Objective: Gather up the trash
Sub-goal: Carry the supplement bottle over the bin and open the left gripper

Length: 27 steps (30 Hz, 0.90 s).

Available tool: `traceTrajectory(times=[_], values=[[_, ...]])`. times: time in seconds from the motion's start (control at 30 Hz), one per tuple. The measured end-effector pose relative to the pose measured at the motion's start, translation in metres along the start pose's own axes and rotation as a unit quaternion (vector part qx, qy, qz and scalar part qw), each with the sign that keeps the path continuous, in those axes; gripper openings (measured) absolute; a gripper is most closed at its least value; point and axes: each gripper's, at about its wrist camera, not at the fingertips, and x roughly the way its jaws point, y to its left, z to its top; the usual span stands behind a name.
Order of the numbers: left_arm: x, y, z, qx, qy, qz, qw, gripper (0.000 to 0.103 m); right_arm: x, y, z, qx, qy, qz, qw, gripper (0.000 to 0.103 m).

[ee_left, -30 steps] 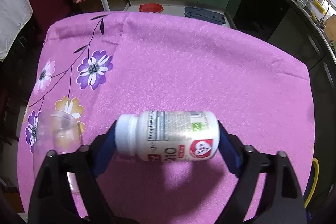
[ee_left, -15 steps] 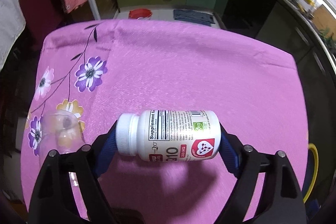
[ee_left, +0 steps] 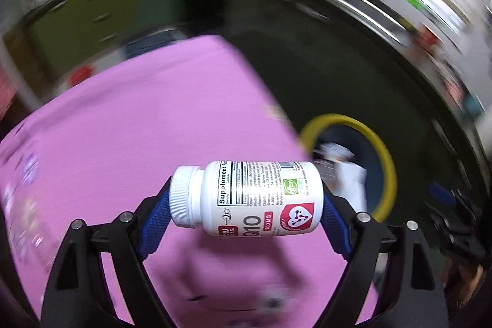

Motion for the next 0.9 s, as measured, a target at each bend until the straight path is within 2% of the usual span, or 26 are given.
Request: traceTrajectory(times=[0.07, 0.17, 0.27, 0.37, 0.47, 0.57, 0.63, 0.77, 0.9], values=[[0.013, -0.039, 0.005, 0.048, 0.008, -0.034, 0.9982, 0.081, -0.011, -0.019, -0.007, 0.022, -0.007, -0.01, 1.0, 0.072], [0.038, -0.088, 0.008, 0.103, 0.019, -0.056, 0.9929, 0.081, -0.022, -0.041, -0.019, 0.046, -0.011, -0.021, 0.999, 0.072], [0.068, -0.131, 0.012, 0.138, 0.036, -0.076, 0.9868, 0.081, -0.03, -0.059, -0.033, 0.067, -0.011, -0.025, 0.997, 0.072], [0.093, -0.16, 0.017, 0.169, 0.042, -0.082, 0.9813, 0.081, -0.035, -0.07, -0.043, 0.083, -0.009, -0.025, 0.996, 0.072], [0.114, -0.181, 0.02, 0.184, 0.049, -0.07, 0.9792, 0.081, -0.038, -0.077, -0.049, 0.093, -0.009, -0.023, 0.995, 0.072], [0.124, -0.189, 0.025, 0.193, 0.047, -0.056, 0.9784, 0.087, -0.041, -0.078, -0.05, 0.096, -0.01, -0.02, 0.995, 0.072], [0.12, -0.185, 0.03, 0.183, 0.042, -0.061, 0.9803, 0.087, -0.042, -0.076, -0.05, 0.092, -0.012, -0.017, 0.996, 0.072], [0.091, -0.167, 0.031, 0.162, 0.031, -0.073, 0.9836, 0.088, -0.042, -0.069, -0.051, 0.085, -0.01, -0.012, 0.996, 0.073], [0.043, -0.137, 0.019, 0.138, 0.01, -0.099, 0.9854, 0.089, -0.04, -0.061, -0.052, 0.078, -0.005, -0.004, 0.997, 0.074]])
